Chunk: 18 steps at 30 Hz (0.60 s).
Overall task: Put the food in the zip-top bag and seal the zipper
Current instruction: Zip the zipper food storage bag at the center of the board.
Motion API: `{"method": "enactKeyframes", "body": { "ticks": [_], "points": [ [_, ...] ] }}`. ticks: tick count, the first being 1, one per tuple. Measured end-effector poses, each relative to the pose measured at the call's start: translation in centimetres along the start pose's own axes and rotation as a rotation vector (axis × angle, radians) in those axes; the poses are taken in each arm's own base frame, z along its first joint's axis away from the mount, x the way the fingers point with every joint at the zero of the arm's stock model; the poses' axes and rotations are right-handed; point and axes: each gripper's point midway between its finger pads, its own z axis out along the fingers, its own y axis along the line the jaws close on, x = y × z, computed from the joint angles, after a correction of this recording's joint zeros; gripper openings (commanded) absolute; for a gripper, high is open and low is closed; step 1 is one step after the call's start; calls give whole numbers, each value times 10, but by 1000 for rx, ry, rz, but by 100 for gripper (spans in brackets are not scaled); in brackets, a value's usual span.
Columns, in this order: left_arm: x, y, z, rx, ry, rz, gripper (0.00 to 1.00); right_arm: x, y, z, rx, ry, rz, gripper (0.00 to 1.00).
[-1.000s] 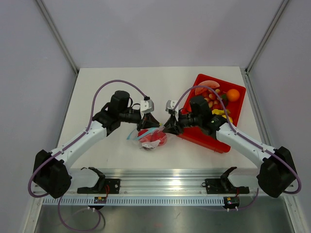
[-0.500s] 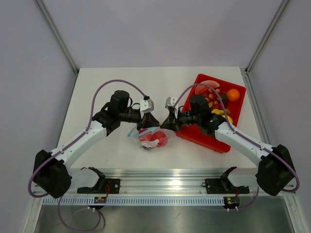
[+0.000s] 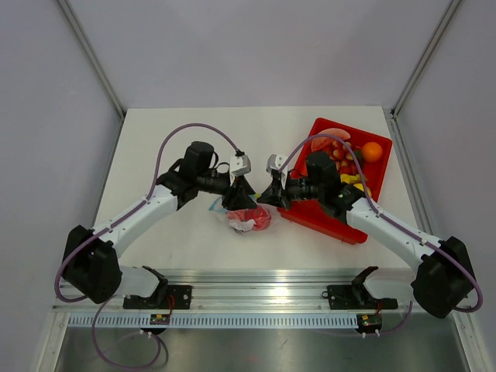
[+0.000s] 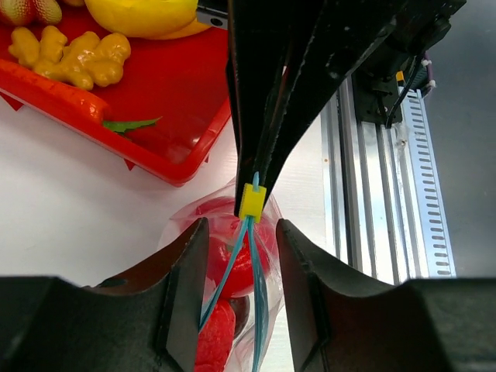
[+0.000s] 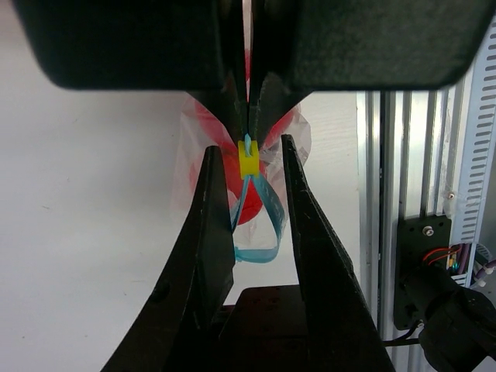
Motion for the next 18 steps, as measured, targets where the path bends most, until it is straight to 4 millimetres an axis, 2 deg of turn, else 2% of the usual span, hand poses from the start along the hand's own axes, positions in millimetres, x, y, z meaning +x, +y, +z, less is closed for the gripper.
{"method": "enactKeyframes", "body": {
  "ticks": [4, 12, 18],
  "points": [
    [-6, 1, 1, -5, -20, -11, 41, 0, 0, 0, 0, 0, 0, 0],
    [-27, -3, -4, -14, -76, 15, 22, 0, 0, 0, -1, 0, 0, 0],
    [-31, -5, -5, -11, -87, 22, 19, 0, 0, 0, -1, 0, 0, 0]
  ]
}}
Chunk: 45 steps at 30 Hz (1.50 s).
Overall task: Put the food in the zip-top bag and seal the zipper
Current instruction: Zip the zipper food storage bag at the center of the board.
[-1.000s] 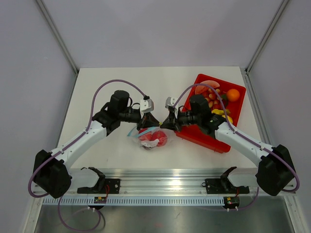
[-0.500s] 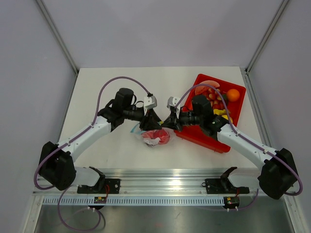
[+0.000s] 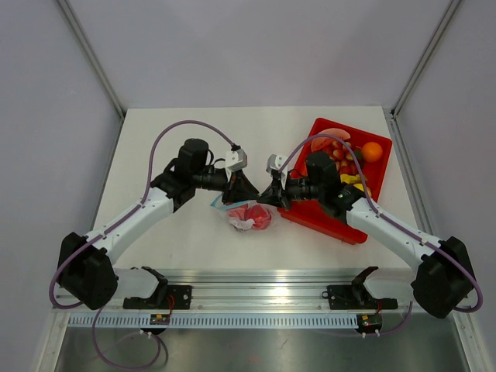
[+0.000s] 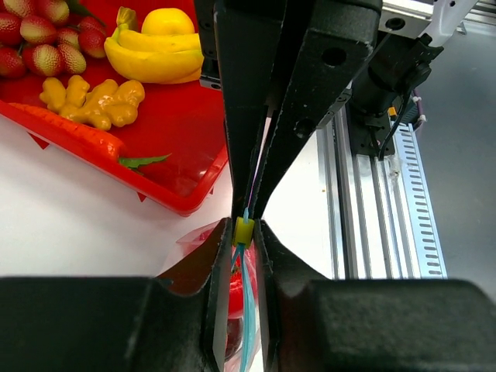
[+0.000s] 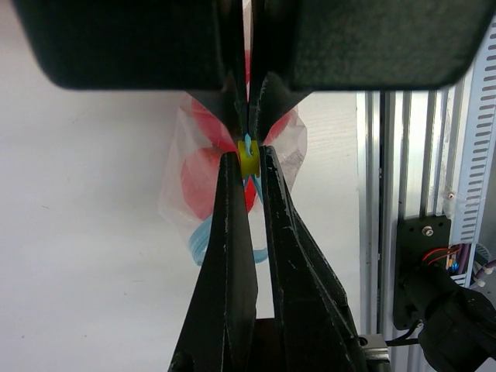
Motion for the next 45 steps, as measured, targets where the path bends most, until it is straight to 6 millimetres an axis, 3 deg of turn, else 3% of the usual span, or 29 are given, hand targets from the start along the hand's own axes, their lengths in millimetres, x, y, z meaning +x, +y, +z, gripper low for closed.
{"method": "enactKeyframes", "body": {
  "ticks": [7, 11, 21, 33, 38, 45],
  "points": [
    [0, -1, 0, 7, 0, 0, 20, 0, 0, 0, 0, 0, 1, 0],
    [1, -2, 0, 9, 2, -2, 0, 0, 0, 0, 2, -2, 2, 0],
    [8, 3, 4, 18, 23, -7, 0, 7, -7, -1, 90, -36, 41, 0],
    [21, 14, 2, -10, 58, -15, 0, 7, -33, -18, 321, -84, 76, 0],
    [32, 22, -12, -52, 75, -53, 0, 7, -43, -24, 380, -85, 96, 0],
    [62, 37, -61, -208, 82, -144, 0, 7, -54, -29, 411, -76, 112, 0]
  ]
}}
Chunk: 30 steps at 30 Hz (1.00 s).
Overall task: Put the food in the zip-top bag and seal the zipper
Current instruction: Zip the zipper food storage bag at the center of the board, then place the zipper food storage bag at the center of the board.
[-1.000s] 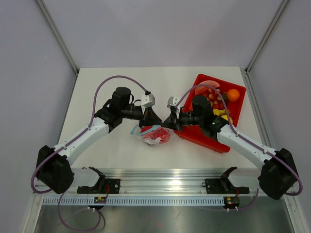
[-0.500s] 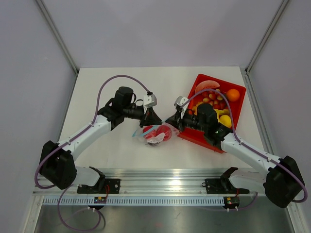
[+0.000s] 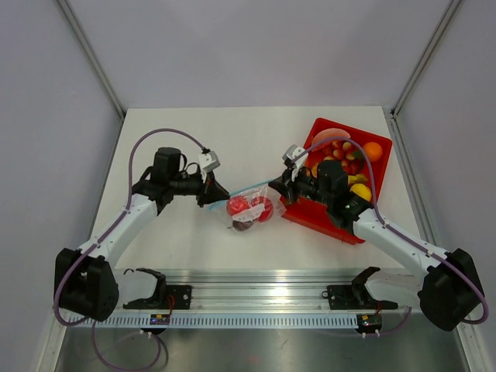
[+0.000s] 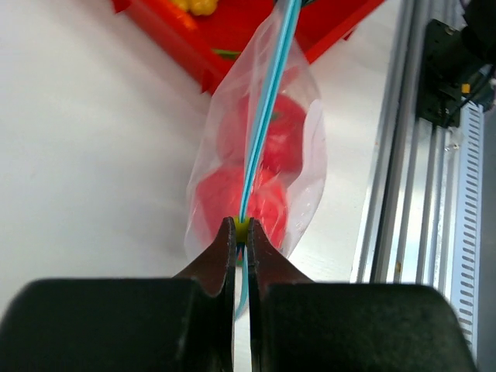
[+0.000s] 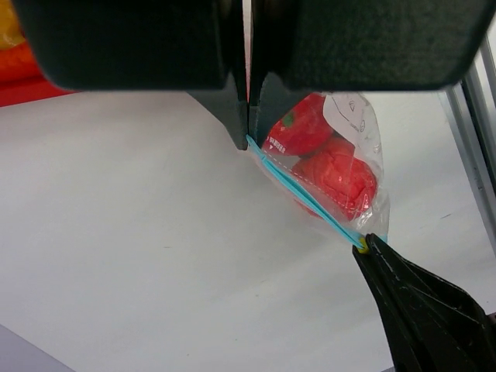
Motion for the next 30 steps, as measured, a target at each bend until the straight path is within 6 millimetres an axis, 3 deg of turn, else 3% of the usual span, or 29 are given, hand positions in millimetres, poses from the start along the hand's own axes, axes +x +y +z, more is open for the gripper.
{"method": "enactKeyframes", "body": {
  "ticks": [6, 12, 26, 30],
  "points": [
    [10, 26, -34, -147, -36, -57, 0, -17, -17, 9, 23, 2, 1, 0],
    [12, 44, -53, -230, -62, -79, 0, -25, -39, 13, 65, 6, 8, 0],
    [8, 53, -68, -281, -92, -102, 0, -18, -40, 16, 29, 22, 15, 0],
    [4, 54, -69, -288, -109, -137, 0, -27, -46, 25, 22, 19, 25, 3]
  ]
}}
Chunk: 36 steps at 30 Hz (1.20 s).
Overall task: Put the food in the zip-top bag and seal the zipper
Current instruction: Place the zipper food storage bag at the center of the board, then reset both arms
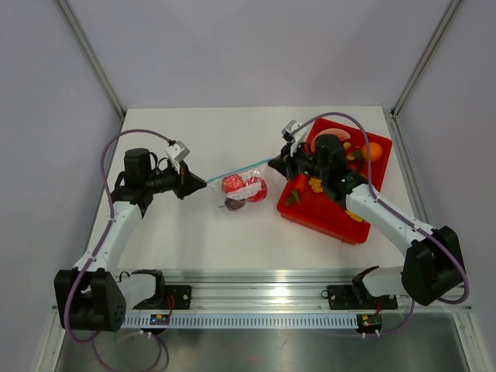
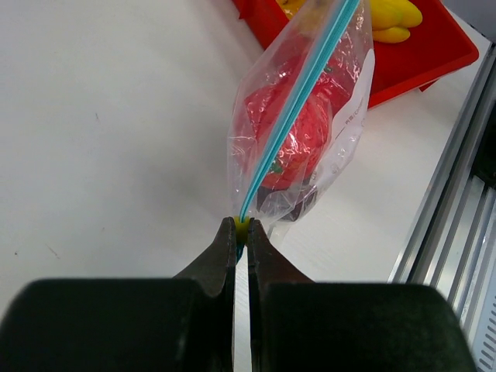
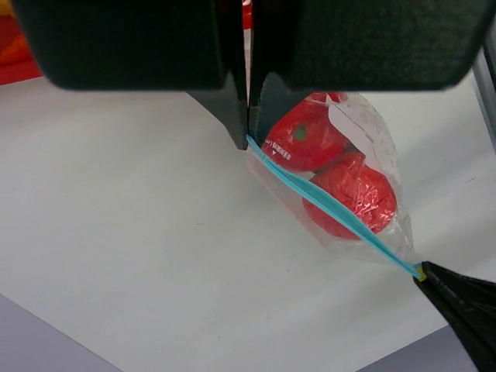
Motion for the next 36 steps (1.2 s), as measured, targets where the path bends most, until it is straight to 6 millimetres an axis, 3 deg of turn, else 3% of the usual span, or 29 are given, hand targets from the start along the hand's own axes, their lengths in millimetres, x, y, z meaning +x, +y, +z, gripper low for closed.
{"method": "enactKeyframes", "body": {
  "ticks": [5, 7, 8, 9, 10, 11, 12, 13, 16, 20, 23, 26, 29, 31, 34, 36],
  "points": [
    [-24, 10, -2, -65, -43, -1, 0, -26, -25, 28, 32, 15, 77, 14],
    [-37, 19, -4, -117, -68, 12, 0, -38, -38, 44, 46, 21, 121, 45],
    [-43, 23, -5, -142, -80, 18, 4, -44, -45, 52, 55, 17, 143, 53],
    [-49, 28, -6, -169, -93, 22, 25, -49, -51, 60, 61, 18, 159, 67],
    [-54, 33, -7, -196, -105, 29, 65, -53, -57, 70, 65, 32, 186, 76],
    [-60, 38, -8, -223, -118, 28, 91, -56, -62, 77, 68, 33, 199, 78],
    [-67, 45, -9, -260, -131, 5, 99, -59, -67, 85, 72, 47, 224, 81],
    [-74, 51, -10, -292, -143, -11, 99, -61, -72, 91, 81, 50, 240, 92],
    [-89, 67, -19, -398, -163, -66, 99, -48, -83, 91, 163, 103, 302, 99],
    [-110, 77, -40, -541, -192, -136, 99, -18, -106, 62, 393, 213, 364, 99],
    [-119, 69, -60, -614, -230, -196, 99, 6, -119, 13, 628, 297, 401, 99],
    [-119, 48, -78, -641, -278, -245, 99, 19, -119, -43, 819, 359, 443, 100],
    [-102, 26, -87, -638, -310, -278, 99, 24, -111, -89, 935, 367, 486, 99],
    [-78, 18, -89, -646, -304, -311, 99, 36, -99, -119, 987, 370, 514, 99],
    [-39, 19, -84, -660, -238, -374, 99, 60, -79, -154, 1013, 383, 545, 100],
    [-23, 21, -79, -661, -202, -402, 99, 74, -69, -169, 1018, 378, 558, 99]
  ]
}}
